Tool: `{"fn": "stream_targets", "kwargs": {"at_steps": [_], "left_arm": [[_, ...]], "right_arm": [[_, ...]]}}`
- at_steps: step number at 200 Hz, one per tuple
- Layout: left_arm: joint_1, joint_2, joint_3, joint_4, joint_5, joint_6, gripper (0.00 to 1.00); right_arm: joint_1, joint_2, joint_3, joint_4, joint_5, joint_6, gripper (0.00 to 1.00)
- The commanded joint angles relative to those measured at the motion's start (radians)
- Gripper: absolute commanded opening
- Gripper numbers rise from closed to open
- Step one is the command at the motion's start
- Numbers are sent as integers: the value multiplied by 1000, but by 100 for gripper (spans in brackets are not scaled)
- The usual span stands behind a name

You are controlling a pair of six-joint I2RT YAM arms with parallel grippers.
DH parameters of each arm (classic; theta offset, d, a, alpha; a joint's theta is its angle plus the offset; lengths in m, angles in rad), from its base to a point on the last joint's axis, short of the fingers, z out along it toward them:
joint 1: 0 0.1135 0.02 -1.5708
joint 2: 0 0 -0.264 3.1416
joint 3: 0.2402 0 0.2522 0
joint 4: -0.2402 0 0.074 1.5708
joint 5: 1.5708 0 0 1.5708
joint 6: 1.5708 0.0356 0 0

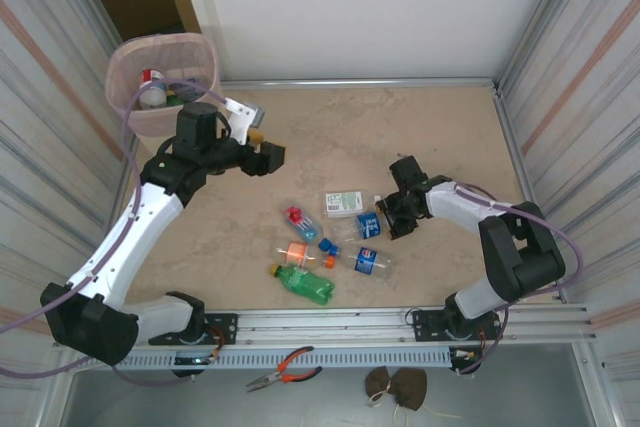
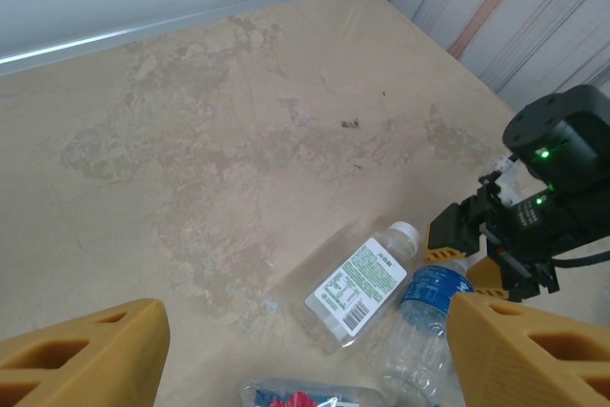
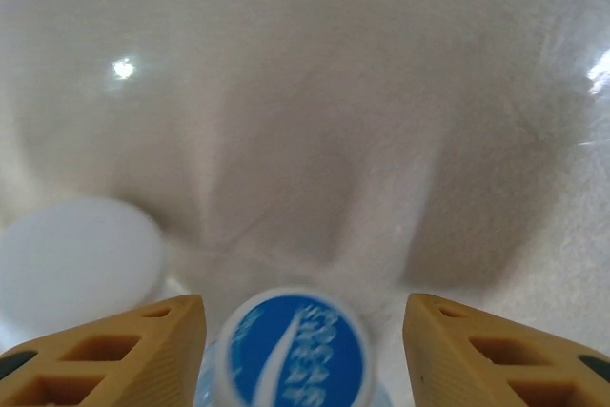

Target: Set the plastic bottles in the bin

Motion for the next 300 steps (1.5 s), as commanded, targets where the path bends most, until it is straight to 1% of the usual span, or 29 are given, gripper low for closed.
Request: {"fn": "stream_targets", "kwargs": {"at_steps": [1,32,59,71,102,136,147,172,186,198,215,230,254,278,300], "left_arm": [[-22,-25,-12,5,-12,-13,76],[-31,-19,-12,4,-12,-13,76],[-32,-11,-8,24,-3,-19,76],[-32,-6,-4,35,11,-23,75],[-32,3,10,39,32,13,74],[-32,12,32,66,77,27,74],[-32,15,32,96,106,25,74],[-32,15,4,184,171,13,74],[-32,14,-14,238,215,0,74],[-32,17,-33,294,261,-19,74],[-33,30,-54,376,350,-39,74],[-43,46,-56,407,408,-45,74],[-77,71,-55,430,450,-34,75],[-119,97,-37,420,500,0,78],[-151,121,-11,399,544,27,81]], "right_arm": [[-8,11,-33,39,-20,53,50],[-12,-7,-49,42,-2,69,46],[-14,-42,-50,26,19,71,34],[-16,-66,-45,4,38,71,32],[-17,-152,-24,-85,99,58,31],[-16,-275,25,-216,208,-15,31],[-16,-315,47,-242,248,-66,32],[13,-412,97,-201,362,-277,33],[47,-465,119,-136,413,-429,32],[68,-506,130,-85,433,-549,32],[78,-549,140,-7,403,-687,32],[79,-588,144,71,311,-816,32],[83,-614,154,180,176,-963,29],[107,-610,197,220,92,-1086,23],[122,-608,222,260,-57,-1222,23]]}}
